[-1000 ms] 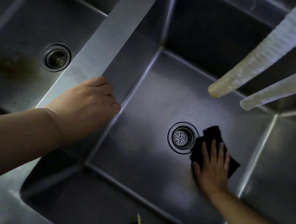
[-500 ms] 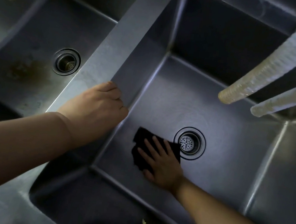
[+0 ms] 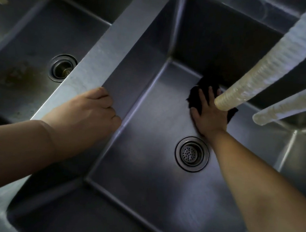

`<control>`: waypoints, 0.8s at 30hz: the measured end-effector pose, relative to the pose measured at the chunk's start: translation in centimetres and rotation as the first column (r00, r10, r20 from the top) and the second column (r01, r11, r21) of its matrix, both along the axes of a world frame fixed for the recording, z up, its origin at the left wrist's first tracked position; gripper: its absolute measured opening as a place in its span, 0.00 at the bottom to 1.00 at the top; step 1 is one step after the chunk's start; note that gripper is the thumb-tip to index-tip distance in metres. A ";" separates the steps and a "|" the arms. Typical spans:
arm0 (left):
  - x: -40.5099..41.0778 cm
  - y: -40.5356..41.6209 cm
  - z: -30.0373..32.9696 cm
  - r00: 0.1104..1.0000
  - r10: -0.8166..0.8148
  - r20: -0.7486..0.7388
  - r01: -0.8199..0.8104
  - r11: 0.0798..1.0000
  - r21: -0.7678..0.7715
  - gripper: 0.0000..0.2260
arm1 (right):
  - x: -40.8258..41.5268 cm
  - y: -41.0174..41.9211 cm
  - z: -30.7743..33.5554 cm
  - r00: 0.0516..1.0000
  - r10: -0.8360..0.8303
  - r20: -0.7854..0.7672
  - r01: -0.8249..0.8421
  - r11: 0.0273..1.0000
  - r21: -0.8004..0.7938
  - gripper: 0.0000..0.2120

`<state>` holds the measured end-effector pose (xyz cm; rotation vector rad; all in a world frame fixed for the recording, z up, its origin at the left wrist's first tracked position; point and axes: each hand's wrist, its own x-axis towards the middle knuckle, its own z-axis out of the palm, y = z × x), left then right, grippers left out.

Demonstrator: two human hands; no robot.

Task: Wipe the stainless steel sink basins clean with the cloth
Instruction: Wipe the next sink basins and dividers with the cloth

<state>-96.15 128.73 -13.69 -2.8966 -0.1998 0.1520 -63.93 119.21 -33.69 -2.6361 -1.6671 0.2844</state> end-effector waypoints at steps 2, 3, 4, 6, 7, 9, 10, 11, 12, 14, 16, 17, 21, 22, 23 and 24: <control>-0.1 0.1 -0.2 1.000 0.000 -0.003 0.000 1.000 -0.006 0.11 | 1.6 -2.0 0.1 0.998 -0.057 0.013 0.057 0.998 -0.001 0.34; -0.2 0.1 -0.2 1.000 -0.001 -0.008 0.001 1.000 -0.007 0.10 | 2.3 -3.0 0.1 0.996 -0.089 0.023 0.089 0.996 0.001 0.34; -0.2 0.0 -0.3 1.000 -0.002 -0.013 0.002 1.000 -0.004 0.10 | 2.8 -4.0 0.2 0.992 -0.124 0.031 0.125 0.992 -0.005 0.35; -0.1 0.0 -0.3 1.000 -0.006 -0.020 0.006 1.000 0.003 0.11 | 3.4 -6.0 0.4 0.976 -0.213 0.039 0.215 0.976 -0.030 0.37; -0.1 0.0 -0.3 1.000 -0.008 -0.022 0.008 1.000 0.006 0.11 | 3.5 -7.0 0.5 0.964 -0.262 0.041 0.263 0.964 -0.033 0.37; -0.1 0.0 -0.4 1.000 -0.009 -0.022 0.010 1.000 0.011 0.10 | 3.1 -9.3 0.8 0.936 -0.349 0.038 0.350 0.936 -0.039 0.37; -0.1 0.0 -0.5 1.000 -0.010 -0.019 0.011 1.000 0.009 0.10 | 2.8 -10.5 0.9 0.924 -0.381 0.037 0.382 0.923 -0.054 0.37; -0.2 0.1 -0.5 1.000 -0.012 -0.017 0.012 1.000 0.004 0.10 | 2.3 -11.7 0.8 0.914 -0.403 0.039 0.405 0.912 -0.068 0.36; -0.2 0.1 -0.6 1.000 -0.013 -0.014 0.013 1.000 0.000 0.10 | 1.6 -13.0 0.8 0.907 -0.420 0.041 0.422 0.904 -0.074 0.36; -0.2 0.1 -0.6 1.000 -0.016 -0.004 0.016 1.000 -0.002 0.09 | -0.1 -15.4 1.0 0.893 -0.449 0.029 0.450 0.890 -0.077 0.35; -0.2 0.1 -0.5 1.000 -0.021 0.018 0.021 1.000 -0.002 0.09 | -2.3 -17.7 1.0 0.893 -0.450 0.019 0.450 0.888 -0.099 0.34; -0.2 0.1 -0.4 0.999 -0.025 0.029 0.025 1.000 -0.001 0.09 | -3.6 -18.7 0.9 0.898 -0.440 0.020 0.439 0.891 -0.114 0.34; -0.1 0.1 -0.1 0.998 -0.043 0.044 0.042 0.999 0.019 0.11 | -8.6 -22.0 1.2 0.955 -0.291 0.056 0.296 0.936 -0.192 0.31; 0.0 0.1 0.0 0.998 -0.049 0.045 0.048 0.999 0.020 0.11 | -9.6 -22.7 1.5 0.974 -0.218 0.056 0.225 0.950 -0.218 0.31; 0.1 0.1 0.1 0.997 -0.056 0.049 0.055 0.998 0.016 0.11 | -10.5 -23.4 1.9 0.990 -0.130 0.046 0.137 0.963 -0.234 0.32; 0.2 0.1 0.2 0.997 -0.064 0.053 0.064 0.998 0.010 0.11 | -11.2 -24.1 2.2 0.999 -0.031 0.029 0.037 0.970 -0.240 0.32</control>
